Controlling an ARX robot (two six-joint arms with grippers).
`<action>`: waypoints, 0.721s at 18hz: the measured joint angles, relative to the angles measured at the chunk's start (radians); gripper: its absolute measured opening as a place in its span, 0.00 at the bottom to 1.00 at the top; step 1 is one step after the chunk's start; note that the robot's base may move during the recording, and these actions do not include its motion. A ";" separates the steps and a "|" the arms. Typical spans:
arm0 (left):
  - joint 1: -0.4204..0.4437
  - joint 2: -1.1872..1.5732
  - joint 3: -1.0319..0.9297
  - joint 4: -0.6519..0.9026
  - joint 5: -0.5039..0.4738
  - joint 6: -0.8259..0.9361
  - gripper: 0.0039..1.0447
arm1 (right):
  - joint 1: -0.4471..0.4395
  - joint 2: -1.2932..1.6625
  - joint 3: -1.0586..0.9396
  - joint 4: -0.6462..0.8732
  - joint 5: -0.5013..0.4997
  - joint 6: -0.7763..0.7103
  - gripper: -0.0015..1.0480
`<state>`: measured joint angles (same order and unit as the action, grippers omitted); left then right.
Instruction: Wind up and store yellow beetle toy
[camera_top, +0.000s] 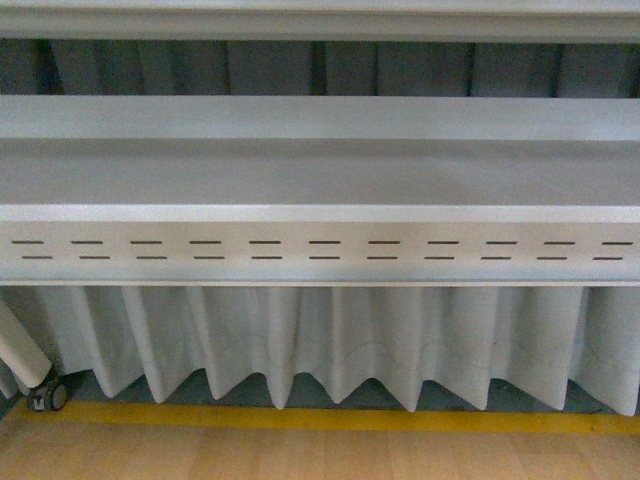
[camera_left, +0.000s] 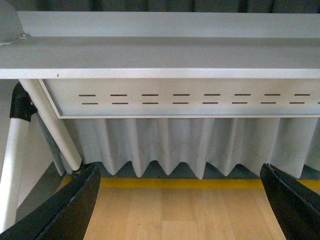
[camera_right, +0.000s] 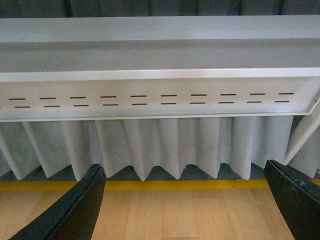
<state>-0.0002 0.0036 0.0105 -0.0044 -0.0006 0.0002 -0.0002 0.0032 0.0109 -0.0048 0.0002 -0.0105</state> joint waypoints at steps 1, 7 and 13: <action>0.000 0.000 0.000 0.000 0.000 0.000 0.94 | 0.000 0.000 0.000 0.000 0.000 0.000 0.94; 0.000 0.000 0.000 0.000 0.000 0.000 0.94 | 0.000 0.000 0.000 0.000 0.000 0.000 0.94; 0.000 0.000 0.000 0.000 0.000 0.000 0.94 | 0.000 0.000 0.000 0.000 0.000 0.000 0.94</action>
<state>-0.0002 0.0036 0.0105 -0.0044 -0.0006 0.0002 -0.0002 0.0032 0.0109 -0.0048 0.0002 -0.0105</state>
